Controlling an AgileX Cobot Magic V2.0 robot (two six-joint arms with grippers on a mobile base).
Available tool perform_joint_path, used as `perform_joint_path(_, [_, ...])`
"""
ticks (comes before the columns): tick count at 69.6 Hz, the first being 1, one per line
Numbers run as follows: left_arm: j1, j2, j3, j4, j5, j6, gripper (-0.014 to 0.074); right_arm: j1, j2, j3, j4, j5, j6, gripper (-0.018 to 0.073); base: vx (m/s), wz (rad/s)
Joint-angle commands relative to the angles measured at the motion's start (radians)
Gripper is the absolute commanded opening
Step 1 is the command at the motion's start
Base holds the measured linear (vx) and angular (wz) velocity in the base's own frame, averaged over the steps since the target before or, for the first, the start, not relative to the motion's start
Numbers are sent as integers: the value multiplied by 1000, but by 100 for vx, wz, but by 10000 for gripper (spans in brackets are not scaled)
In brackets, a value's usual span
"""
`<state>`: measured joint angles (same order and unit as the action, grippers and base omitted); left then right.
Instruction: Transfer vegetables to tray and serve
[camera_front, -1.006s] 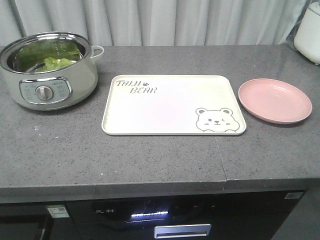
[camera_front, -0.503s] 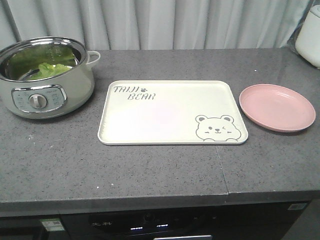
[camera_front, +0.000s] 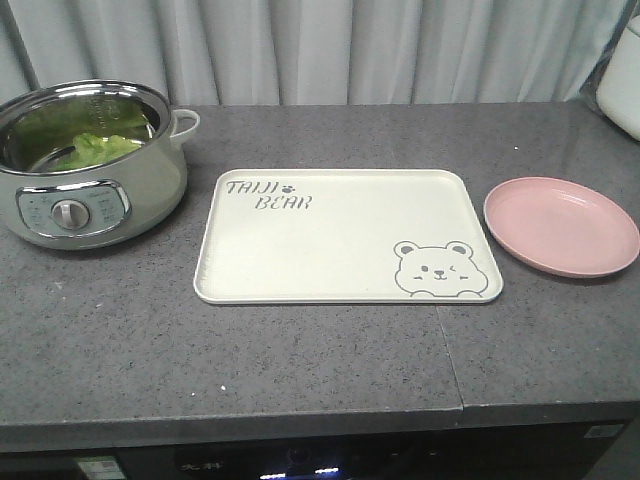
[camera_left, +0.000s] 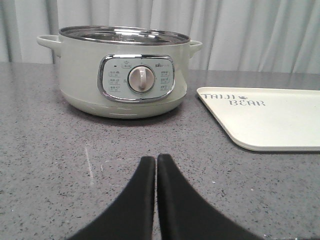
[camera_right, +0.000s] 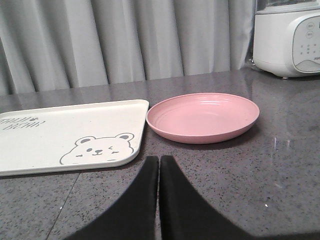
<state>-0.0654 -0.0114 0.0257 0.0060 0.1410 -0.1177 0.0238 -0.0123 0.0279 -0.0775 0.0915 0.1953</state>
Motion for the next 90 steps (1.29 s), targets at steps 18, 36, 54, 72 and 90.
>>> perform_joint_path(18, [0, -14, 27, -6, -73, -9, -6, -4, -6, 15, -5, -77, -10, -2, 3, 0])
perform_joint_path(36, [0, -14, 27, -6, -73, -9, -6, -4, -6, 15, -5, -77, -10, -2, 3, 1])
perform_joint_path(54, [0, -14, 27, -6, -73, -9, -6, -4, -6, 15, -5, -77, -10, -2, 3, 1])
perform_joint_path(72, [0, -14, 27, -6, -73, -9, -6, -4, -6, 15, -5, -77, -10, -2, 2, 1])
perform_joint_path(90, [0, -14, 27, -6, -73, -9, -6, -4, -6, 15, -5, -77, -10, -2, 1, 2])
